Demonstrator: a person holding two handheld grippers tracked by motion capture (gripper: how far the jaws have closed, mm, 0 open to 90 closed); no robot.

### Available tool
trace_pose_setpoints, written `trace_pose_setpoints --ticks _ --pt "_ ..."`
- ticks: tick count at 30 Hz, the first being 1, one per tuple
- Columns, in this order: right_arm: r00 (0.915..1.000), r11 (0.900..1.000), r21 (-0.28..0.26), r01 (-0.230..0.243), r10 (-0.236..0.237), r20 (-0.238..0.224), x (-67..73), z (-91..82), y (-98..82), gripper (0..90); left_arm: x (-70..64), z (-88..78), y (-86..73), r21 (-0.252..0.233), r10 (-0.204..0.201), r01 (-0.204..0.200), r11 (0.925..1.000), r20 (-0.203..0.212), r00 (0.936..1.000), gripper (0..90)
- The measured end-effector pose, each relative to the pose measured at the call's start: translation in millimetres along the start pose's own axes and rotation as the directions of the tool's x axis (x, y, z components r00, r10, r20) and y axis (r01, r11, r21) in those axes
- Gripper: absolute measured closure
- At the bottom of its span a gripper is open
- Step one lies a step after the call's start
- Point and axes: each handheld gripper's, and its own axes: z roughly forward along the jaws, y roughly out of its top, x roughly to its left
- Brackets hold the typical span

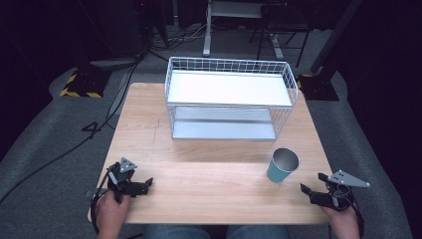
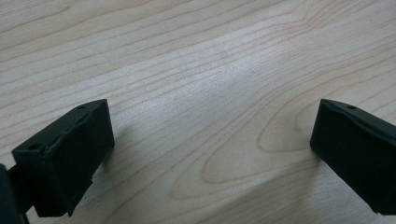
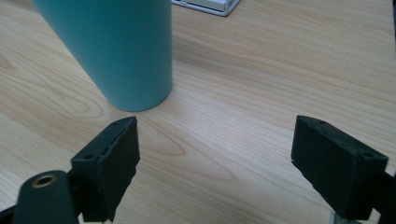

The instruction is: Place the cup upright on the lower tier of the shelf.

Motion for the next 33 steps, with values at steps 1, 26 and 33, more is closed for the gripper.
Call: trace_pose_setpoints --ticks 1,26,33 --pt "1.0 1.0 0.003 0.003 -0.003 -0.009 2.7 1.5 1.0 16.0 0.0 0.0 0.0 0.0 0.0 0.0 1.0 0.0 1.0 0.1" --pt "0.9951 0.998 -0.063 -0.03 0.023 -0.097 40.1 30.5 18.8 15.0 0.0 0.0 0.0 0.0 0.0 0.0 1.0 0.0 1.0 0.1" --pt "0.9953 0.998 -0.061 -0.025 0.019 -0.095 47.5 42.3 21.5 15.1 0.0 0.0 0.0 0.0 0.0 0.0 1.0 0.0 1.0 0.1"
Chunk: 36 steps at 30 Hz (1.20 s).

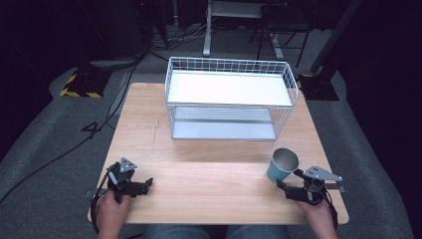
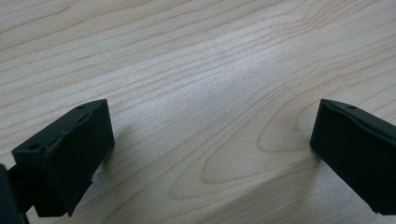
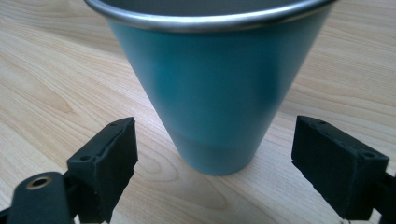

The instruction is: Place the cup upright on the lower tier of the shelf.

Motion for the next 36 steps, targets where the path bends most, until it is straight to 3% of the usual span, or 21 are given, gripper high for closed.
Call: trace_pose_setpoints --ticks 7,19,32,36 --pt "0.9998 1.0 0.004 0.018 -0.018 0.007 3.9 13.2 0.9 15.2 0.0 0.0 0.0 0.0 0.0 0.0 1.0 0.0 1.0 0.1" --pt "0.9988 1.0 0.013 0.003 -0.003 0.048 2.9 30.7 2.3 15.6 0.0 0.0 0.0 0.0 0.0 0.0 1.0 0.0 1.0 0.1" --pt "0.9969 0.999 0.012 0.035 -0.036 0.07 2.6 37.2 2.5 16.0 0.0 0.0 0.0 0.0 0.0 0.0 1.0 0.0 1.0 0.1" --pt "0.9966 0.999 0.005 0.045 -0.045 0.069 1.9 36.6 1.6 22.4 0.0 0.0 0.0 0.0 0.0 0.0 1.0 0.0 1.0 0.1"
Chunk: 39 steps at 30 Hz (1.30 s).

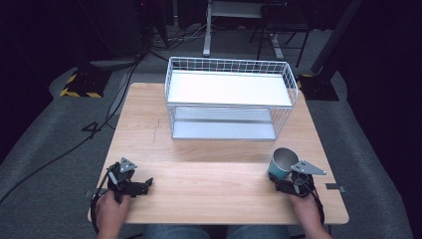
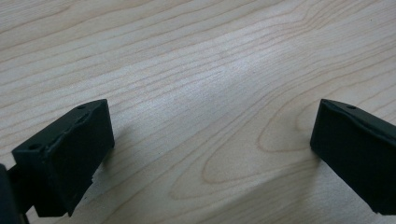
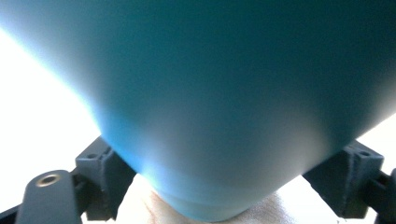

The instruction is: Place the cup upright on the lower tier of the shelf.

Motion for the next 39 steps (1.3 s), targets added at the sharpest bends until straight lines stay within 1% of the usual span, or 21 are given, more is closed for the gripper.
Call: trace_pose_setpoints --ticks 2,16,20,22,28,29,32,39 --pt "1.0 1.0 -0.006 0.008 -0.008 0.0 0.7 -0.6 -0.2 23.9 0.0 0.0 0.0 0.0 0.0 0.0 1.0 0.0 1.0 0.1" --pt "1.0 1.0 -0.008 0.005 -0.005 -0.007 -0.4 -0.5 -0.1 24.6 0.1 0.1 0.1 0.0 0.0 0.0 1.0 0.001 1.0 0.1" --pt "1.0 1.0 -0.022 0.007 -0.007 -0.007 -0.3 -1.7 0.8 24.7 0.1 0.1 0.1 0.0 0.0 0.0 1.0 0.001 1.0 0.1" --pt "0.9999 1.0 -0.029 0.003 -0.003 -0.011 0.8 -3.8 2.8 24.6 -0.1 0.2 0.1 -0.001 -0.002 0.002 1.0 0.002 1.0 0.0" --pt "0.9994 0.999 -0.047 0.018 -0.02 -0.03 5.9 -7.5 13.1 24.7 -0.1 0.2 0.1 -0.001 -0.002 0.002 1.0 0.002 1.0 0.1" --pt "0.999 0.998 -0.056 0.02 -0.023 -0.038 7.2 -7.4 17.6 24.7 0.0 0.3 0.2 -0.001 -0.001 0.001 1.0 0.003 1.0 0.0" --pt "0.9988 0.998 -0.064 0.025 -0.027 -0.041 9.1 -7.0 22.9 24.6 0.0 0.3 0.2 -0.001 -0.001 0.001 1.0 0.003 1.0 0.1" --pt "0.9974 0.997 -0.07 0.044 -0.048 -0.055 13.1 -1.0 39.5 24.7 -0.1 0.3 0.1 -0.001 -0.001 0.001 1.0 0.002 1.0 0.1"
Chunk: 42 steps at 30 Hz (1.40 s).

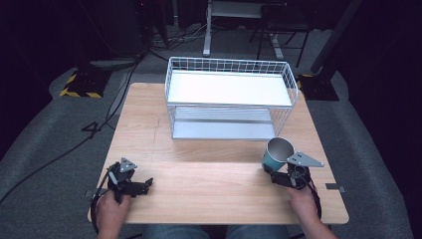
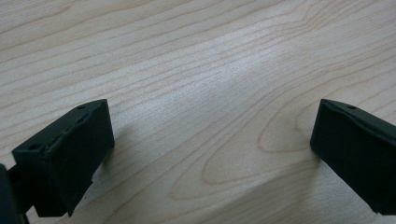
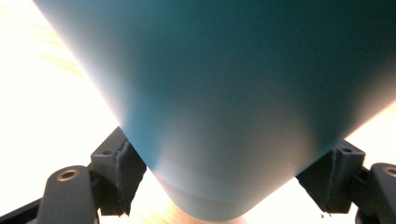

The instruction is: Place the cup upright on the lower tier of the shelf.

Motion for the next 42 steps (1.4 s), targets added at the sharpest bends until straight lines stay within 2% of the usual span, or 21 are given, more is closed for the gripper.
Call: trace_pose_setpoints --ticks 13,28,33,42 --pt "0.9994 0.999 0.005 0.034 -0.034 -0.01 3.6 22.4 29.1 24.7 0.1 -0.1 -0.1 0.001 0.002 -0.002 1.0 -0.001 1.0 0.1" --pt "0.9991 0.999 0.026 0.038 -0.038 -0.019 7.2 48.8 51.5 24.6 0.0 0.1 0.0 -0.001 -0.007 0.007 1.0 -0.002 1.0 0.1" --pt "0.9996 0.999 0.025 0.027 -0.027 -0.013 8.0 58.6 59.6 24.7 0.2 1.7 2.0 -0.001 -0.017 0.017 0.9999 -0.012 0.9998 0.1" --pt "0.9994 0.999 0.029 0.033 -0.033 -0.002 11.0 76.9 72.9 24.6 0.7 2.7 3.3 0.001 -0.021 0.021 0.9998 -0.017 0.9996 0.1"
